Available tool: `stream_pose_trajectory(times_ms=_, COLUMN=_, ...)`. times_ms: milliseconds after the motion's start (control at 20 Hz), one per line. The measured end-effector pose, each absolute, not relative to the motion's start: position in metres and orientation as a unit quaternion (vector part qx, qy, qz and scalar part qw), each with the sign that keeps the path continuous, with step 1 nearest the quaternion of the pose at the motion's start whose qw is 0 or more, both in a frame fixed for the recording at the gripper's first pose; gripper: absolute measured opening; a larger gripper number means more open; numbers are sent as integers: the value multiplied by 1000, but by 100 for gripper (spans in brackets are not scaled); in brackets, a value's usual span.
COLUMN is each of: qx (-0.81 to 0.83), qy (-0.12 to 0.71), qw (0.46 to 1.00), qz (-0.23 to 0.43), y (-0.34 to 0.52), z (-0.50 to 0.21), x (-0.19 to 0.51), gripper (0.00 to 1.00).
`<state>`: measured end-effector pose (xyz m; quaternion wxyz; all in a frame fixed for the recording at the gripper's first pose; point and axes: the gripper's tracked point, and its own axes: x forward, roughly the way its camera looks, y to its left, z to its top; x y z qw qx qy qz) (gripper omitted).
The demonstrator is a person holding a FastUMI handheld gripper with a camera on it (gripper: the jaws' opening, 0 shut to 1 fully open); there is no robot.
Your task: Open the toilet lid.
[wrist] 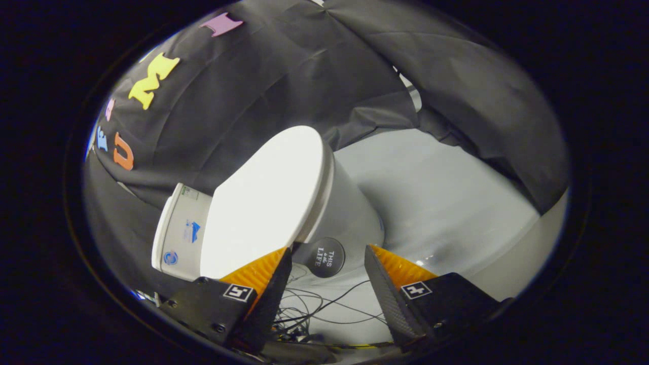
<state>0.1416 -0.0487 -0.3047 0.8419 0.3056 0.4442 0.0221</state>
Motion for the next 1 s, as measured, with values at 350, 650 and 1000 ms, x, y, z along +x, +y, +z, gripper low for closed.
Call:
stream_pose_trajectory(times_ms=350, qx=393, qy=450, qw=801, qz=44, y=-36, z=-315, x=147, gripper=77)
stream_pose_trajectory(times_ms=650, qx=445, qy=428, qw=786, qz=40, y=-41, z=-312, x=150, gripper=35)
stream_pose_trajectory(times_ms=1000, qx=511, qy=422, qw=748, qz=1, y=-43, z=-297, x=153, gripper=18)
